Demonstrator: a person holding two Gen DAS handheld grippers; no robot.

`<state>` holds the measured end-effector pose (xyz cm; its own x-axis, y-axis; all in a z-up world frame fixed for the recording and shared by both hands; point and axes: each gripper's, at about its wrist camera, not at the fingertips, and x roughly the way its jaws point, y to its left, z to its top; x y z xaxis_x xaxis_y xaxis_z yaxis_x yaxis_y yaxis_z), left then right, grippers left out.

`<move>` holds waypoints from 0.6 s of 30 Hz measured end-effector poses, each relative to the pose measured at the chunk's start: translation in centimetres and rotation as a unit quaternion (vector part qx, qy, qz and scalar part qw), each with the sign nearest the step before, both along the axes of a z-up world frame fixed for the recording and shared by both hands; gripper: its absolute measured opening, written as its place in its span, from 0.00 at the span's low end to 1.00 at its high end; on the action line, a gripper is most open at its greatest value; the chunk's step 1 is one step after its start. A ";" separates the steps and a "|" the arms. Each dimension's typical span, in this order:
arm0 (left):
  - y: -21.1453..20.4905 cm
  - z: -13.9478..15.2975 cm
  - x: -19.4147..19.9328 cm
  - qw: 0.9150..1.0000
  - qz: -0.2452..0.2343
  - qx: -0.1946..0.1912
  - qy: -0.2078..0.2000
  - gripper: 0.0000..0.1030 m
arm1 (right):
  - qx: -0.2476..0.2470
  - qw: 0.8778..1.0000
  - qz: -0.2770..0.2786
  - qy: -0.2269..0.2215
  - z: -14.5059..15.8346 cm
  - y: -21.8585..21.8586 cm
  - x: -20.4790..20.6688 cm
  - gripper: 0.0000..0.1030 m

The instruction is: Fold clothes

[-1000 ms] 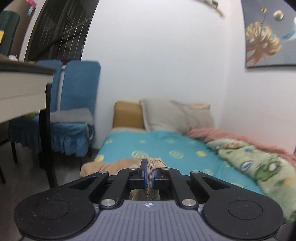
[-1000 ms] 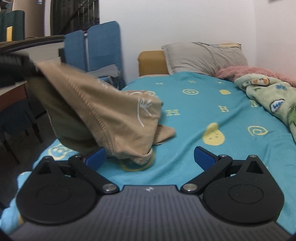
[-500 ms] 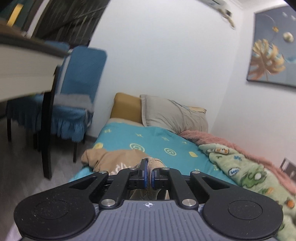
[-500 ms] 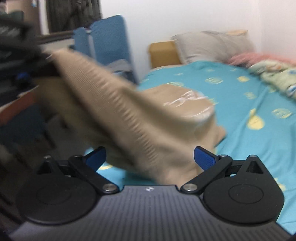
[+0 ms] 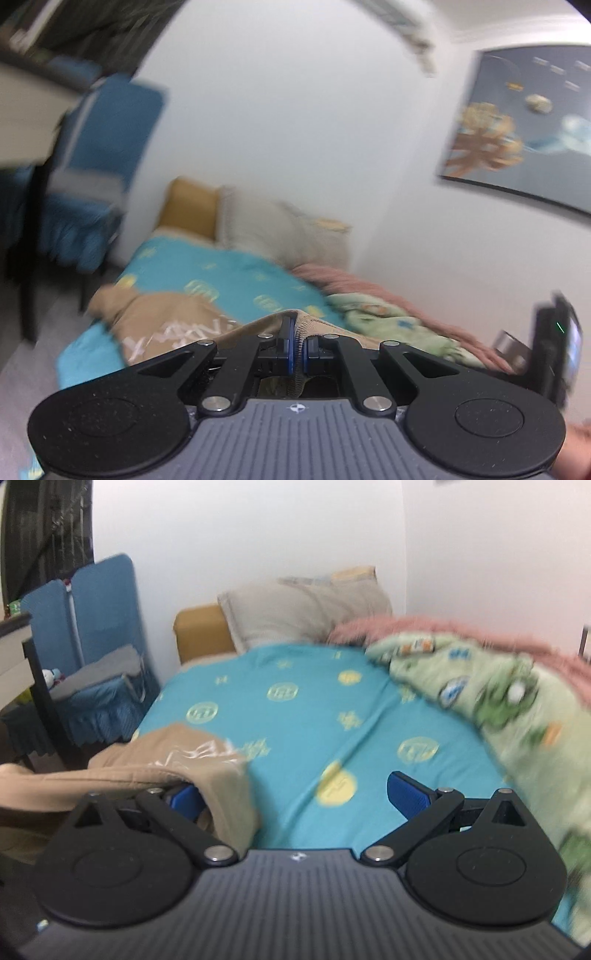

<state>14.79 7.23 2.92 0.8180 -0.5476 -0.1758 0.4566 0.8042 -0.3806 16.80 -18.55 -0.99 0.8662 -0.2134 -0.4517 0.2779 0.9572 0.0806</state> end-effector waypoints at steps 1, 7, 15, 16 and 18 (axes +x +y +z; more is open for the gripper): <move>-0.6 0.6 -0.8 1.000 -0.010 0.007 -0.019 0.04 | 0.001 1.000 0.002 -0.005 0.6 -0.7 -0.2 1.00; -2.2 3.3 -6.4 0.997 -0.027 -0.018 -0.071 0.04 | -0.037 0.999 0.006 0.000 1.9 -2.9 -2.1 1.00; -3.5 2.9 -9.9 0.997 0.043 0.055 -0.042 0.04 | 0.090 0.994 -0.006 0.068 -3.7 -7.6 -3.0 1.00; -3.8 2.7 -9.8 0.995 0.059 0.072 -0.030 0.04 | 0.085 0.995 -0.009 0.049 -3.4 -7.6 -3.5 1.00; -4.3 2.1 -9.4 0.991 0.089 0.105 -0.003 0.05 | 0.076 0.997 -0.012 0.012 -2.8 -7.8 -4.5 1.00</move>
<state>5.42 2.88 5.03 0.8993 -0.3476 -0.2655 0.3029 0.9328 -0.1951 12.31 -26.34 -3.78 0.8504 -0.1621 -0.5005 0.3045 0.9275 0.2169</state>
